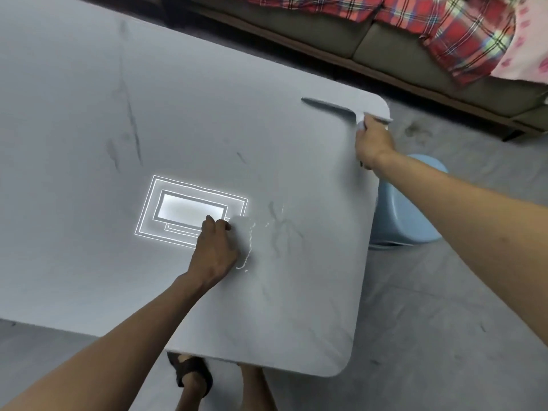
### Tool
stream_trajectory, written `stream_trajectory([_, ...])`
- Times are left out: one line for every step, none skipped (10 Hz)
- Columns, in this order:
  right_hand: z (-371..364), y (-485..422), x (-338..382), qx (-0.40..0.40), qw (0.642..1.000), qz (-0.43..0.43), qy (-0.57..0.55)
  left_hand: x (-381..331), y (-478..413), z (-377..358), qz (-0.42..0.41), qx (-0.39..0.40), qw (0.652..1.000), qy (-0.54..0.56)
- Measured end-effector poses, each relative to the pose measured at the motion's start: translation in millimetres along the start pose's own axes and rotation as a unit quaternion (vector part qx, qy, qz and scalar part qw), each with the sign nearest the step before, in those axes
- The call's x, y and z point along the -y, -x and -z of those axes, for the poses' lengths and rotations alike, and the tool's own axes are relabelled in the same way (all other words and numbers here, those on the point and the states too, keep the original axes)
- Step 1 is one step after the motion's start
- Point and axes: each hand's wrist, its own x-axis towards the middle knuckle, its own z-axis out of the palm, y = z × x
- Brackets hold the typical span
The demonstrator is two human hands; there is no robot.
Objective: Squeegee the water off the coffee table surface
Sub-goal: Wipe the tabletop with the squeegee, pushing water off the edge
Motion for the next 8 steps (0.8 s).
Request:
stream_trajectory([-4.7,7.4,-8.2,0.028,0.999,-0.001,0.044,-13.7,-9.5,-7.3,0.022,0.008,0.999,-0.043])
stream_trajectory([-14.6,69.6,-38.7,0.099,0.986,0.039,0.126,-32.5,-18.9,-6.5,0.084,0.048,0.992,-0.086])
stream_trajectory([-11.3,121.0,-53.5,0.166,0.976,0.025,0.138,-42.0,-25.8,-0.9,0.121,0.070,0.987,-0.075])
stream_trajectory([9.0,133.7,-50.5,0.186,0.977,0.024,0.105,-49.1,-31.9,4.3,0.117,0.090,0.985,-0.092])
stream_trajectory([23.0,92.4,-33.3,0.131,0.988,0.040,0.071,-50.2,-33.8,4.4,0.120,0.101,0.984,-0.088])
stream_trajectory([32.0,3.3,6.2,0.033,0.998,-0.009,0.054,-48.2,-35.0,4.9,0.151,0.097,0.982,-0.055])
stream_trajectory([37.5,-31.0,28.0,0.024,0.997,-0.069,-0.004,-43.8,-35.9,3.0,0.156,0.098,0.982,-0.045])
stream_trajectory([6.7,-15.6,57.0,0.035,0.998,-0.044,0.021,-37.8,-36.8,0.4,0.148,0.094,0.983,-0.051])
